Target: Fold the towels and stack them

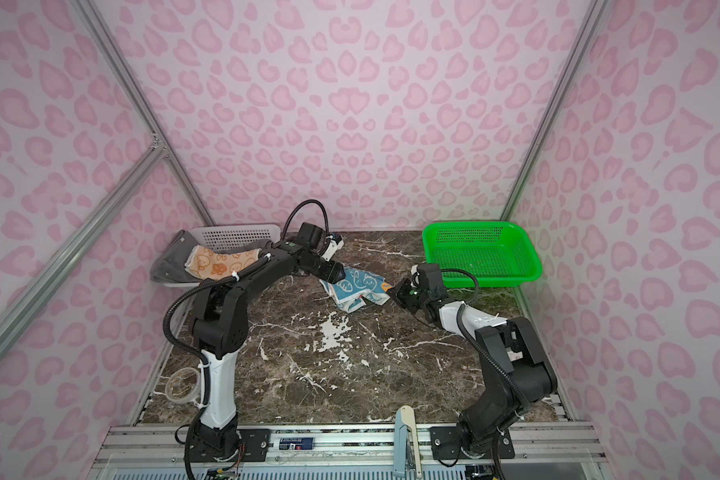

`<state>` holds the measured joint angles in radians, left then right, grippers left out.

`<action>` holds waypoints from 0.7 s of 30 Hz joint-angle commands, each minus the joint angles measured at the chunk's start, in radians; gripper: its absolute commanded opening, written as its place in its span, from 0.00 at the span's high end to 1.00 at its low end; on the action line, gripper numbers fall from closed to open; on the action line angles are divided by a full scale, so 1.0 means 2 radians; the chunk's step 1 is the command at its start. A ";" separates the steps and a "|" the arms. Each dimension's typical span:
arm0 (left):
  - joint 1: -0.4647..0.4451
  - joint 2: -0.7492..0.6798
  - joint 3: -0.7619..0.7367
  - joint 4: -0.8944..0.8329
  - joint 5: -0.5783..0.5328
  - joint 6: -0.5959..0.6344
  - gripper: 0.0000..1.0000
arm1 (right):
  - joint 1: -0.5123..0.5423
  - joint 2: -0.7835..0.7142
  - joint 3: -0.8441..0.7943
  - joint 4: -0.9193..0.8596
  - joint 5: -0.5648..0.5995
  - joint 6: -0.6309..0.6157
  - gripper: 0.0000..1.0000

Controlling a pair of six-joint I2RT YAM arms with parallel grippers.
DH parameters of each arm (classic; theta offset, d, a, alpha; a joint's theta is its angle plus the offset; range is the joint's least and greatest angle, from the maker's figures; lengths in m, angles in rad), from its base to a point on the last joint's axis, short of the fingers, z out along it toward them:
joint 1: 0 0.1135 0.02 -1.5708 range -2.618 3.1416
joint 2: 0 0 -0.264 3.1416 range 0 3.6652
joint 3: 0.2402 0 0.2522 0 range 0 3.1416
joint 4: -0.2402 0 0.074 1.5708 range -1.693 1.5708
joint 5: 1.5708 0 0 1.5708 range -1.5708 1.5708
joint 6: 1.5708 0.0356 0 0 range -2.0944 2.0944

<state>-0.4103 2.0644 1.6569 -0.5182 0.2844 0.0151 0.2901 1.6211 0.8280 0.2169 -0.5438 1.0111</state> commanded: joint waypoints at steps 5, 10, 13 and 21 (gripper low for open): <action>0.001 -0.138 -0.214 0.194 0.060 -0.242 0.21 | 0.001 0.013 -0.005 0.043 0.003 0.014 1.00; -0.001 -0.139 -0.276 0.265 0.069 -0.327 0.22 | 0.001 0.015 -0.007 0.046 0.000 0.012 1.00; -0.008 -0.123 -0.279 0.279 0.070 -0.358 0.23 | 0.001 0.015 -0.007 0.046 -0.001 0.011 1.00; -0.011 -0.079 -0.269 0.307 0.076 -0.389 0.33 | 0.000 0.009 -0.009 0.035 0.002 0.004 1.00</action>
<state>-0.4332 1.8832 1.1061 0.0376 0.4206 -0.7143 0.2897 1.6421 0.8207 0.2707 -0.5434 1.0306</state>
